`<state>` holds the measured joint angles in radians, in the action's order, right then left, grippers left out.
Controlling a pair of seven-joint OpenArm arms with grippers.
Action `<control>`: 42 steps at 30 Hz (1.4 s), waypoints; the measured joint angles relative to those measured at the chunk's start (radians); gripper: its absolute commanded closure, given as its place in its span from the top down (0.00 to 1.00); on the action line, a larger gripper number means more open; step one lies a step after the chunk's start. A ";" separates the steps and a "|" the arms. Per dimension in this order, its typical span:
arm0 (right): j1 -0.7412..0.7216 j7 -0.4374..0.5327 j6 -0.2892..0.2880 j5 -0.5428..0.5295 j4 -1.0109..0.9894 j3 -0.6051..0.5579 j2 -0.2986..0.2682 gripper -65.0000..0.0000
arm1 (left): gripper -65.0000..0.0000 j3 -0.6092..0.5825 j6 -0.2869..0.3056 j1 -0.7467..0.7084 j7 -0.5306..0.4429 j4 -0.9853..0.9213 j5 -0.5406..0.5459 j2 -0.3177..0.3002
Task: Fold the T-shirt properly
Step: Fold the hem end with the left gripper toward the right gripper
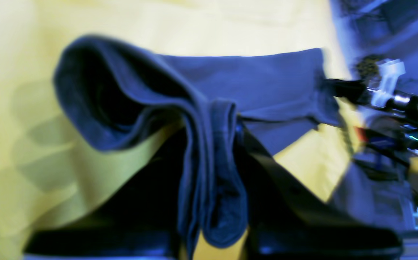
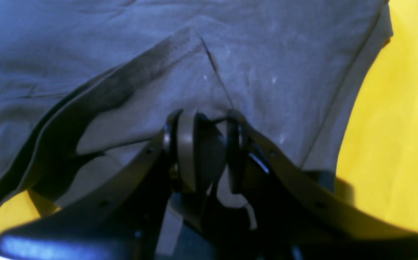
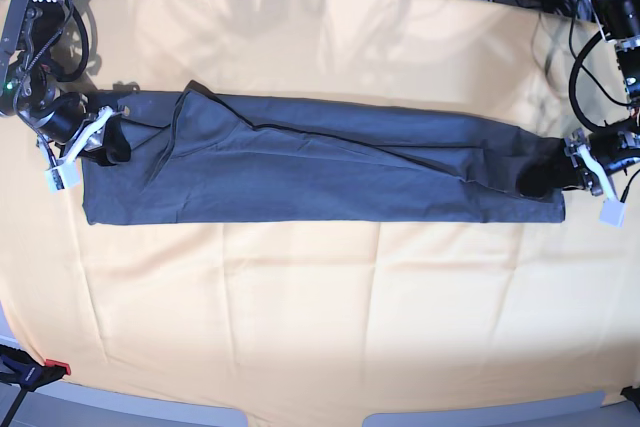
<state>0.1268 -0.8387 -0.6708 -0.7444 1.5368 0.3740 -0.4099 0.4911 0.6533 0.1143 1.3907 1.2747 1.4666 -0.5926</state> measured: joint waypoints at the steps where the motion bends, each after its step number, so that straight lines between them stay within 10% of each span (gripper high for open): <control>1: 0.000 0.000 0.000 0.000 0.000 0.000 0.000 0.26 | 0.00 0.000 0.003 0.000 0.008 0.000 -0.008 0.000; 28: 0.006 -0.003 0.000 0.003 0.000 0.000 0.002 0.26 | 0.00 0.002 0.029 -0.003 -0.117 0.146 -0.140 0.489; 42: 0.006 -0.004 0.000 0.003 0.000 0.000 0.002 0.26 | 0.08 -0.219 0.028 -0.003 -0.232 0.146 -0.269 0.533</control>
<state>0.1329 -0.8425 -0.6704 -0.7418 1.5368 0.3737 -0.4076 0.2718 0.6815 0.1116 1.1591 1.4204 1.1976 -0.0601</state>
